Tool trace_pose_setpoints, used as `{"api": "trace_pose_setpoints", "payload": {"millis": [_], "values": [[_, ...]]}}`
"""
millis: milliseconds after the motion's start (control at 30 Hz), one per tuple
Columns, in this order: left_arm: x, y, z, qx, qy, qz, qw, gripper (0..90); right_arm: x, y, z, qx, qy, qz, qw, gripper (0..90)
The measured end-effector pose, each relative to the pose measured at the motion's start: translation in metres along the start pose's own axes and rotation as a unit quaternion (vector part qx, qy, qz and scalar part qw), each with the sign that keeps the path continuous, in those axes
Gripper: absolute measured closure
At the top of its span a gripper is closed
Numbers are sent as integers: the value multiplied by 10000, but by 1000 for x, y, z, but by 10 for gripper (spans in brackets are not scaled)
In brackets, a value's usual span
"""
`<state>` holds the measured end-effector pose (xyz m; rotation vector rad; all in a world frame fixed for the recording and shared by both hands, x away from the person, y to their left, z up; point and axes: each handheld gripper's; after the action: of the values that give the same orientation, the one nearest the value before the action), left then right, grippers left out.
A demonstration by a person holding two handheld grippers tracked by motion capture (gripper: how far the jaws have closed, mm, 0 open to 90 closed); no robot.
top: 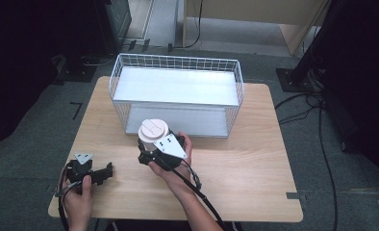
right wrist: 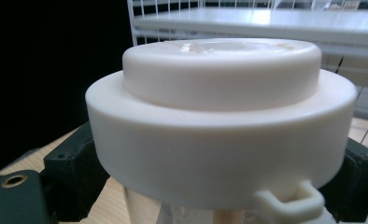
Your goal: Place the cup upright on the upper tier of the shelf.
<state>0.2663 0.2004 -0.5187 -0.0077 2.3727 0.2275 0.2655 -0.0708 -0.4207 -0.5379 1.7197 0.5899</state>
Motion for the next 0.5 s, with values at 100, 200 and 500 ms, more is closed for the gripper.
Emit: {"api": "trace_pose_setpoints", "payload": {"millis": [100,200,500], "values": [[0,0,0,0,-1,-1,10000,0,-8,2,-4,9,-92,-21,10000,106],[0,0,0,0,-1,1,10000,0,-25,7,-12,71,-297,-175,9994,106],[0,0,0,-2,-10,-11,10000,0,-65,9,-22,211,-783,-464,9956,106]]}}
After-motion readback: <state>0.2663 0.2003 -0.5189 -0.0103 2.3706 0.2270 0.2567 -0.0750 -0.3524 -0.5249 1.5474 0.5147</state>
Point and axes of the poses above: each handheld gripper's, and its own axes: z roughly forward along the jaws, x roughly out of its underside, y roughly to its left, and after that the axes turned 12 degrees about -x, right-handed
